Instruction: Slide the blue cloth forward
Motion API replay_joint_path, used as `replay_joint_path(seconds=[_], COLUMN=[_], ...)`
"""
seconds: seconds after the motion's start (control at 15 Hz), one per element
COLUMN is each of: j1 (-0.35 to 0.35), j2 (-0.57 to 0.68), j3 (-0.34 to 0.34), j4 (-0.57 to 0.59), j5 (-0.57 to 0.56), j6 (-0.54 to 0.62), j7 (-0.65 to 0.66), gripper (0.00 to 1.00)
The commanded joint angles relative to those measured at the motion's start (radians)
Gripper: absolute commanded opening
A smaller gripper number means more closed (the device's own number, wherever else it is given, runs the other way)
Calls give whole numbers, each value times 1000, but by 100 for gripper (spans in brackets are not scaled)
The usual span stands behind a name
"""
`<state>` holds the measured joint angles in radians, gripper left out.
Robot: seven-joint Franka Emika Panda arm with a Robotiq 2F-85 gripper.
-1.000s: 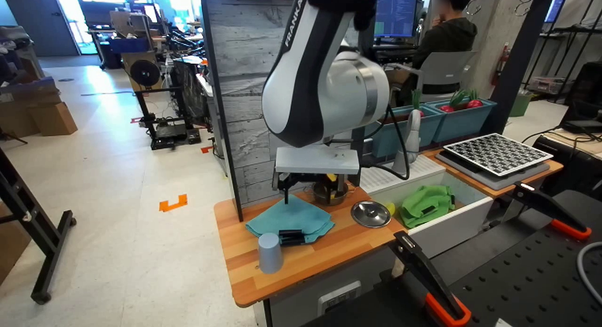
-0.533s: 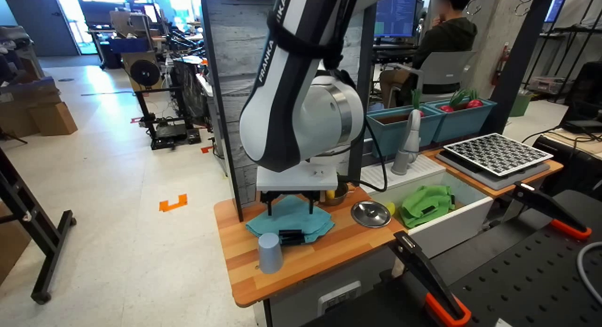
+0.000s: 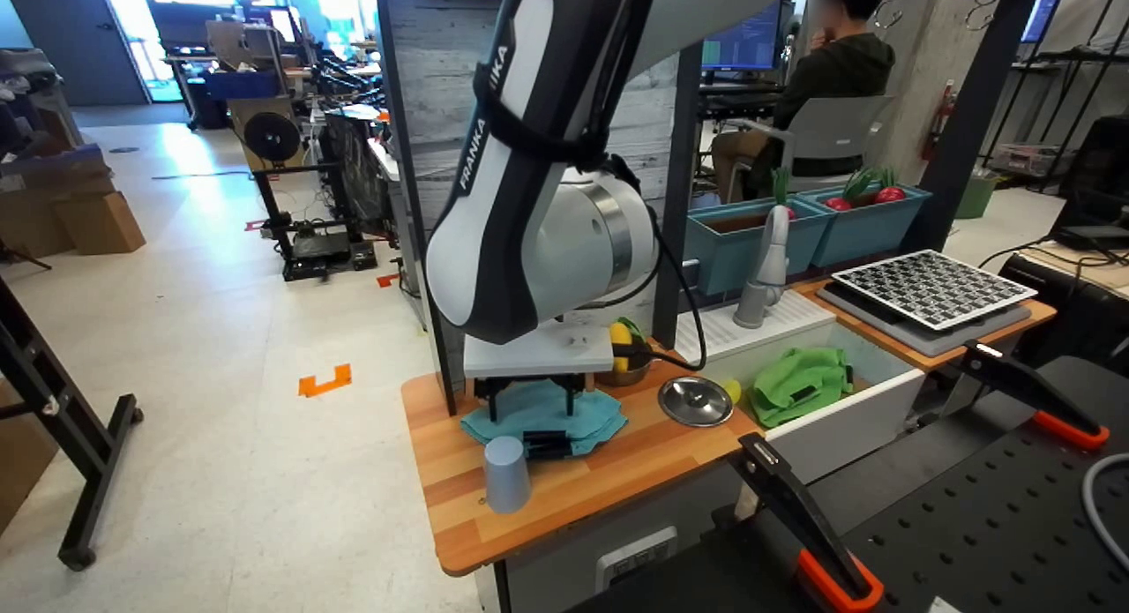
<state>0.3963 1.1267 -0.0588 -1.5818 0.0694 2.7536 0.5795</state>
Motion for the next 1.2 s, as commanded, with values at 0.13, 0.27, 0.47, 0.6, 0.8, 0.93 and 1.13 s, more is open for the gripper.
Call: replay_joint_path(seconds=[0.13,0.27,0.47,0.6,0.8,0.93,1.13], j1=[2,6,22,27,30,25,-5], j2=[69,76,71,62,52,49,42], j3=[1,0,-16,-20,-23,-21,-4], j4=[104,111,95,71,39,21,-18], j5=[3,1,-3,-2,2,7,26], j6=[-88,-102,-96,-79,-51,-32,13], j7=[-24,-20,1,9,17,19,6], gripper=[100,100,100,100,100,100,100])
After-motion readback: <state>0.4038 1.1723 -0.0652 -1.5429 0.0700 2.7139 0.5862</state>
